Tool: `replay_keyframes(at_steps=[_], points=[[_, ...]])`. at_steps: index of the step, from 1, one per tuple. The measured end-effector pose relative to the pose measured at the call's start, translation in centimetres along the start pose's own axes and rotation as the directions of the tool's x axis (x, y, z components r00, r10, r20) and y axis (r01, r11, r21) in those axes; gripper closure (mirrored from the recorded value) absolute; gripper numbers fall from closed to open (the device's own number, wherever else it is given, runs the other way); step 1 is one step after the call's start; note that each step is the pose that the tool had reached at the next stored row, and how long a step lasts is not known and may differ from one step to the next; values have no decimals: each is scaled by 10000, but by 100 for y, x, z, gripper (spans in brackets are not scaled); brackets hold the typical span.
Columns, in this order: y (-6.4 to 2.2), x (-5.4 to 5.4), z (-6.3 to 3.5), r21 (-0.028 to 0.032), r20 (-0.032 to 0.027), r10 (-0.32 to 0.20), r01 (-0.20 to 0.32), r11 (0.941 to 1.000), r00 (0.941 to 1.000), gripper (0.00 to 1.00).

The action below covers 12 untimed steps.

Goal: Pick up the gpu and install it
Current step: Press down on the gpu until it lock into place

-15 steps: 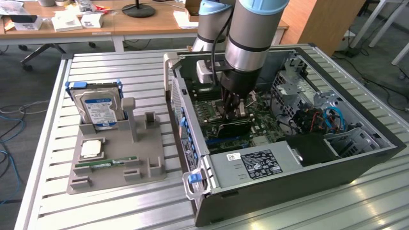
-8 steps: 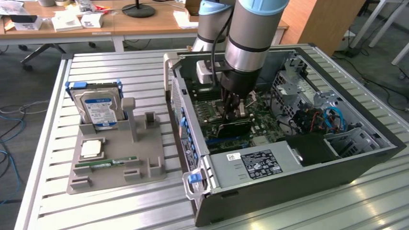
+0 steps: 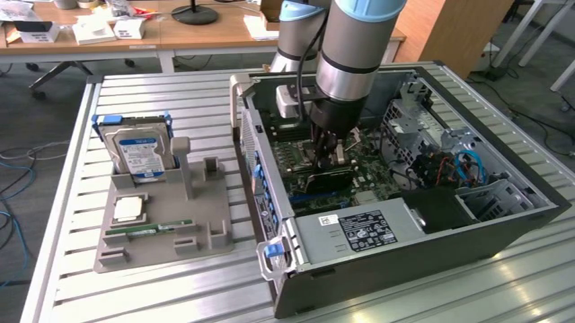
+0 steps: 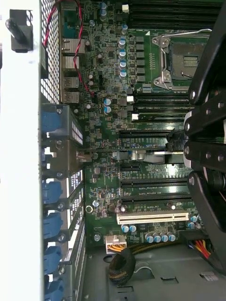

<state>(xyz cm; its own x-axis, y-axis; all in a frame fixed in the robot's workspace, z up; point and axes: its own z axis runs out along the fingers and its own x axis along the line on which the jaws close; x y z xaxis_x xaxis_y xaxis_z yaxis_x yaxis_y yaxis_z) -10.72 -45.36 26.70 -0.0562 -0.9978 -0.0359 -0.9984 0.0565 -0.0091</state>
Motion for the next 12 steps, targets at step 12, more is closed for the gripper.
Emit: replay_keyframes(at_steps=[12], points=[[7, 0, 4, 0, 1, 1, -1, 10000, 10000, 89]])
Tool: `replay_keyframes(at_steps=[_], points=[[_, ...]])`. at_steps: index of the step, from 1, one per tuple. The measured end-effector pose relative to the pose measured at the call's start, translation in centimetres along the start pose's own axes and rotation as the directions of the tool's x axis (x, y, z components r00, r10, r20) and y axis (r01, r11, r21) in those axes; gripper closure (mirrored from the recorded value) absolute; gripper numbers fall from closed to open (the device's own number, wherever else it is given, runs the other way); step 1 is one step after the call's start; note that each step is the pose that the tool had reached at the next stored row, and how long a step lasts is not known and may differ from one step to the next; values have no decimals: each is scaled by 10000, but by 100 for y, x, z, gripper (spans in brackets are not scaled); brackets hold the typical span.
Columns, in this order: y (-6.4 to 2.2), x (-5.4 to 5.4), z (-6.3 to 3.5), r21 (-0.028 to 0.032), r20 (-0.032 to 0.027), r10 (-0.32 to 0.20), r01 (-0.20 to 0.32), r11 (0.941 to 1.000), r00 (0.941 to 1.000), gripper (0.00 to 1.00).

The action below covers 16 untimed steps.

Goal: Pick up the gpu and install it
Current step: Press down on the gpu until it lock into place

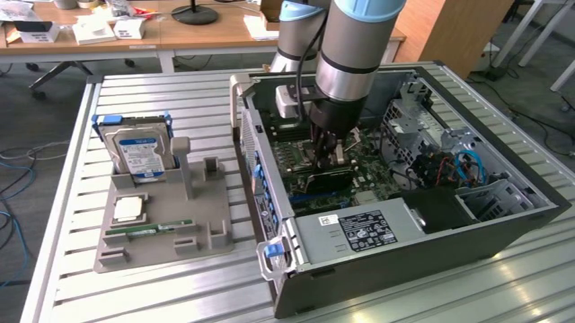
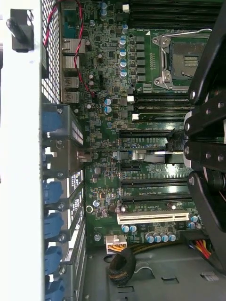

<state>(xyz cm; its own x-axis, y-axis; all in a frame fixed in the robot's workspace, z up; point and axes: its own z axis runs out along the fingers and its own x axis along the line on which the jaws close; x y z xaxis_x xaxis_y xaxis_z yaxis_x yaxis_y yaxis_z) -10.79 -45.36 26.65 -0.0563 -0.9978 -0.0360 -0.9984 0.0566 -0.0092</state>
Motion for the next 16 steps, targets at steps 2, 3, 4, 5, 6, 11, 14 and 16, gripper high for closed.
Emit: replay_keyframes(at_steps=[2, 3, 4, 5, 6, 11, 14, 16], points=[[2, 0, 0, 0, 0, -1, 1, 10000, 10000, 89], [2, 0, 1, 0, 0, -1, 1, 10000, 10000, 89], [2, 0, 1, 0, 0, -2, 2, 10000, 10000, 89], [3, 0, 1, 0, 1, -2, 2, 10000, 10000, 89], [3, 0, 1, 0, 1, -1, 1, 10000, 10000, 89], [4, 1, 2, -1, -1, -1, 1, 10000, 10000, 89], [4, 0, 2, 0, 0, -1, 1, 10000, 10000, 89], [4, 0, 4, 0, -1, -1, 1, 10000, 10000, 89]])
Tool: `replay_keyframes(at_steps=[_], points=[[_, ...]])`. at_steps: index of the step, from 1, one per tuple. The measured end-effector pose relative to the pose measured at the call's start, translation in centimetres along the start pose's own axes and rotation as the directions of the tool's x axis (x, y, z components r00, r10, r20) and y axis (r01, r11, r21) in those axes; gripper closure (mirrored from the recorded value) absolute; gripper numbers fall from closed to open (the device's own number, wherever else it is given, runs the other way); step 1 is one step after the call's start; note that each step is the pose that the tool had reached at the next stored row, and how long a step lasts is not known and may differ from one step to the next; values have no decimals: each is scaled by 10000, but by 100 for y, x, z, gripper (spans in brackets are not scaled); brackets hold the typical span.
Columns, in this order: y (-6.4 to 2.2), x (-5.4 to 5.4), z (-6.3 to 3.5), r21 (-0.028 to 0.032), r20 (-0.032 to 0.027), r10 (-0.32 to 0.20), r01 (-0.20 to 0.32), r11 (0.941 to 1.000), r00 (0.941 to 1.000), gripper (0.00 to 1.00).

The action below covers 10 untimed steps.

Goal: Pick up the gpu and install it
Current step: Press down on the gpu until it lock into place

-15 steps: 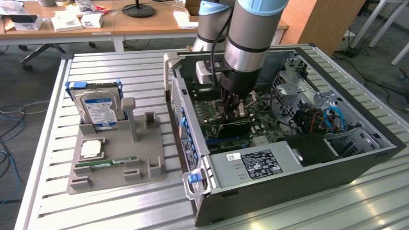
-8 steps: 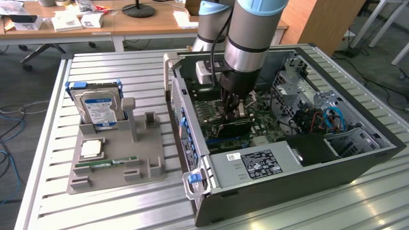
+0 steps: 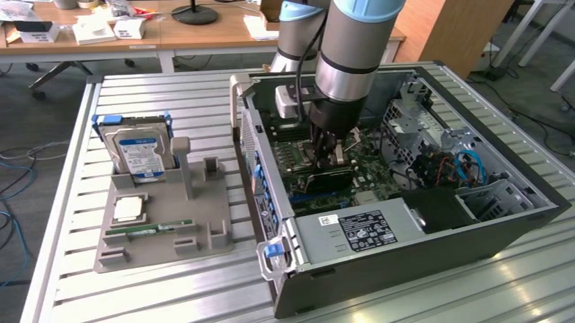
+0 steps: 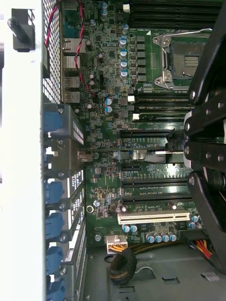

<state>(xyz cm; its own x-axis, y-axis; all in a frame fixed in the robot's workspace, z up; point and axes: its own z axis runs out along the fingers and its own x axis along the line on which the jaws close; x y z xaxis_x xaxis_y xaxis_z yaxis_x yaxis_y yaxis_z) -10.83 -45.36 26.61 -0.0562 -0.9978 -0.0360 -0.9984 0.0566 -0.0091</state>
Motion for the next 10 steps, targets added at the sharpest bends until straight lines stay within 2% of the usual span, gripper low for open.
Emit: replay_keyframes(at_steps=[10], points=[[3, 1, 7, -1, -2, -1, 0, 10000, 10000, 89]])
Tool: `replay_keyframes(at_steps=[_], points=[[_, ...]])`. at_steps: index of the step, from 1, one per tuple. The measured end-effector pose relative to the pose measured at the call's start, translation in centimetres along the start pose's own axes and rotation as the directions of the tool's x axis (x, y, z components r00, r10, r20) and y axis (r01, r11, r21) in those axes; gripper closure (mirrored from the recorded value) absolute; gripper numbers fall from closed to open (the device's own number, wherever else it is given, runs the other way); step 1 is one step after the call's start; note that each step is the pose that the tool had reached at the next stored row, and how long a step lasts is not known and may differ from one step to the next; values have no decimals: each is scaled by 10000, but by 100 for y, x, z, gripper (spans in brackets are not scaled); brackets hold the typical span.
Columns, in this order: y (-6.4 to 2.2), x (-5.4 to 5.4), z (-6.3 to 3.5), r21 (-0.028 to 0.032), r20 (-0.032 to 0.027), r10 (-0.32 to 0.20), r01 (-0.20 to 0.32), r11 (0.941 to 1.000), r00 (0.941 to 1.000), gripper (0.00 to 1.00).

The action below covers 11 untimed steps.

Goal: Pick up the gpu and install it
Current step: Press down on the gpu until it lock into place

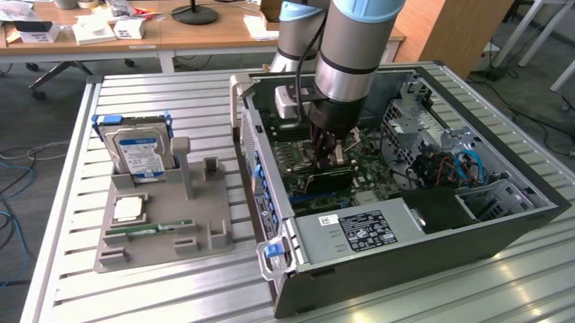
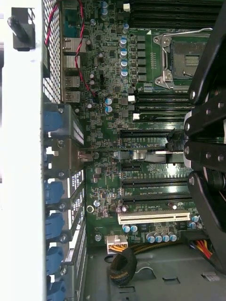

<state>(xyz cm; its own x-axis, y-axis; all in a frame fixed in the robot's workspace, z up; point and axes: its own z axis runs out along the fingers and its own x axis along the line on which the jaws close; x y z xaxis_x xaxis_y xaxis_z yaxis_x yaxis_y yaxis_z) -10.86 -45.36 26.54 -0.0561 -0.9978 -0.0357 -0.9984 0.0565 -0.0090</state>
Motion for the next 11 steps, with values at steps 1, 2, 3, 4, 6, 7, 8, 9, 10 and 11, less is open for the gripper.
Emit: replay_keyframes(at_steps=[1, 2, 3, 4, 6, 7, 8, 9, 10, 11], points=[[0, 0, 0, 0, 0, 0, 0, 10000, 10000, 89], [0, 0, 1, 1, 2, 0, 0, 10000, 10000, 89], [0, 0, 2, 1, 3, 0, 0, 10000, 10000, 89], [0, 0, 2, 1, 3, 0, 0, 10000, 10000, 89], [0, 0, 4, 1, 2, 0, 0, 10000, 10000, 89], [0, 0, 3, 0, 2, 0, 0, 10000, 10000, 89], [0, 0, 4, 1, 2, 0, 0, 10000, 10000, 89], [0, 0, 4, 1, 2, 0, 0, 10000, 10000, 89], [0, 0, 4, 1, 3, 0, 0, 10000, 10000, 89], [0, 0, 5, 2, 3, 0, 0, 10000, 10000, 89]])
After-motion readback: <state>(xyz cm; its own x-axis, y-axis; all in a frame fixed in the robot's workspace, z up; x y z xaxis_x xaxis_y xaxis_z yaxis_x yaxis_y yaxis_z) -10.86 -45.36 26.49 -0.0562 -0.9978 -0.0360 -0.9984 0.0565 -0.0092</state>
